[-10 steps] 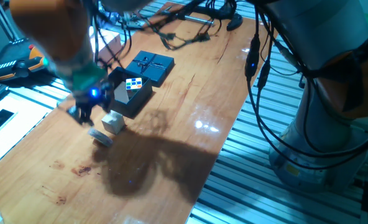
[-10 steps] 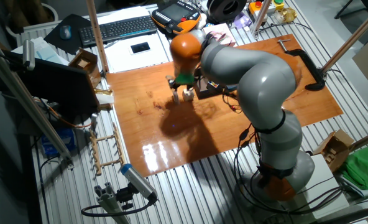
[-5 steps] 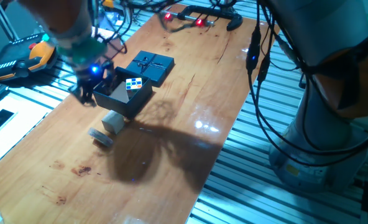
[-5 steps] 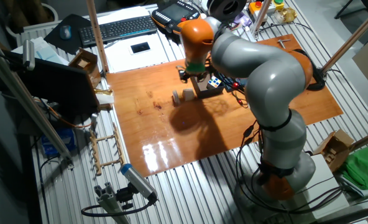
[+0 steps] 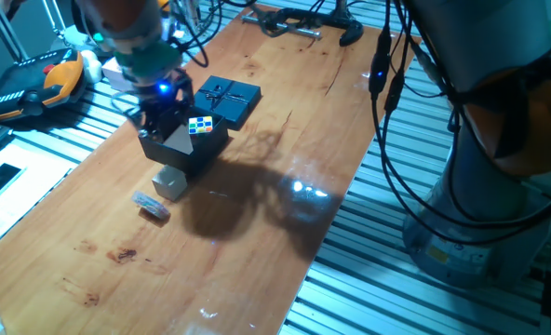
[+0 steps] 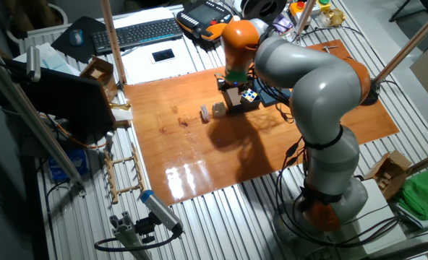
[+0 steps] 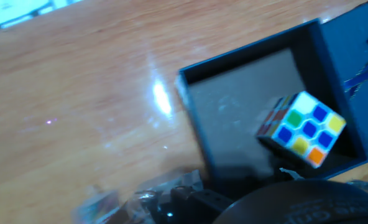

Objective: Take everything out of the gift box

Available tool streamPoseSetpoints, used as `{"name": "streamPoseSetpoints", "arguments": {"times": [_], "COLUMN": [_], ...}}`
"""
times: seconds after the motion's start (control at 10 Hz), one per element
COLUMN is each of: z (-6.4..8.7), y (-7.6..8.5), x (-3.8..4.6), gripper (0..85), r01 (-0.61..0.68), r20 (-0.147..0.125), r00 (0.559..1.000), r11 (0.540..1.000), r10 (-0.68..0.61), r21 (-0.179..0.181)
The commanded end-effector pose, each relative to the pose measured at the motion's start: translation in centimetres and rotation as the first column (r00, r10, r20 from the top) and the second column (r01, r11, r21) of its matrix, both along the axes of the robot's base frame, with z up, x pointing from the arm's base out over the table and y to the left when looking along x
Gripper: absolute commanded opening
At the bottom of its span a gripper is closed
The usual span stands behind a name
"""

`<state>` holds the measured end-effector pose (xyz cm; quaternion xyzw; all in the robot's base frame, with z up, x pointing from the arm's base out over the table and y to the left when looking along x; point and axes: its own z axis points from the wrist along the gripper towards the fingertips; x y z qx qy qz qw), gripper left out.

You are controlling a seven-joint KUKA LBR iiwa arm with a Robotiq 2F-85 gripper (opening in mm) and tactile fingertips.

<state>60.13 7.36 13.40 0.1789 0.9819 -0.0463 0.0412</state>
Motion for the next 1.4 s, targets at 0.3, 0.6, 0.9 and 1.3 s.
{"name": "streamPoseSetpoints", "arguments": {"times": [0.3,0.6,0.9,1.3], "z": [-0.6,-0.8,-0.7,-1.5], "y": [-1.1,-1.6,-2.6,-4.5], "x": [-0.08,0.28,0.55,1.16], "gripper": [62.3,62.3,62.7,62.7], "r01": [0.027,-0.060,-0.030,0.109], "r20": [0.002,0.009,-0.002,-0.006], "r00": [1.000,0.998,1.000,0.994], "r11": [1.000,0.998,0.999,0.994], "r10": [-0.027,0.060,0.030,-0.109], "r21": [-0.012,-0.021,-0.022,-0.002]}}
